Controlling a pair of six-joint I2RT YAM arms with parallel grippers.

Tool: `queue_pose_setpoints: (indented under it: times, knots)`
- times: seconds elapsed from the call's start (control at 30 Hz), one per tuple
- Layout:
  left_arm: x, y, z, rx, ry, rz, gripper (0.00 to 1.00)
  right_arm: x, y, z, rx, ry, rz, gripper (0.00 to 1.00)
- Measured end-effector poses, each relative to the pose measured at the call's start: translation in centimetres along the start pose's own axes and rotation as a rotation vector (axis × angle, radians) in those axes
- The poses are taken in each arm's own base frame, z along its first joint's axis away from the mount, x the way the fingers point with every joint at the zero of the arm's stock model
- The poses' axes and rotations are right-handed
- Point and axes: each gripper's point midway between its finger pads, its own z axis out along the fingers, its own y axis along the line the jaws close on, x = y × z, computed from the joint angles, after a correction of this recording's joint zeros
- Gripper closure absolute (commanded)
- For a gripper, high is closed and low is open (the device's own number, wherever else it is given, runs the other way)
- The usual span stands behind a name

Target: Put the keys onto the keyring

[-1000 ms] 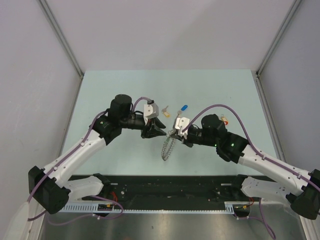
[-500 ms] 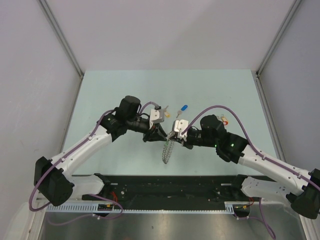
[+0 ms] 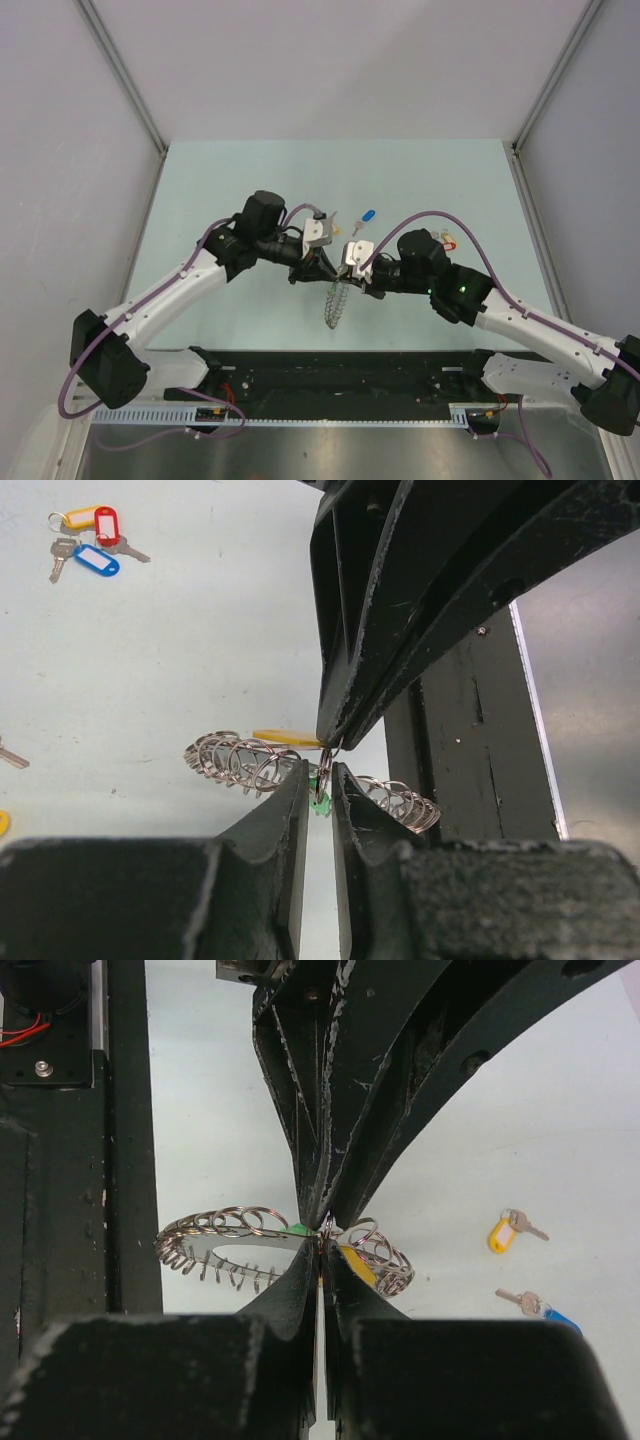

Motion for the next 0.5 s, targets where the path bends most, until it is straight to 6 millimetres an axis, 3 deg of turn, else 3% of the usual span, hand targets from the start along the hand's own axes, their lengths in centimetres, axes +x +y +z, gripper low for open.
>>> queue_pose_setpoints:
  times: [0.13,0.23,0.5]
  knots:
    - [0.2,0.01,0.16,0.004,0.006,-0.006,0.86,-0.04,0.05,0.01,-0.002,-0.001,-0.001,1.0]
    - [0.33,-0.04,0.2,0.007,0.01,-0.011,1.0,-0.06,0.14,0.03,-0.004,-0.001,-0.003,1.0]
    - [0.3,-0.12,0.13,-0.002,0.017,-0.021,0.99,0.06,0.06,0.0,0.002,0.007,-0.002,1.0]
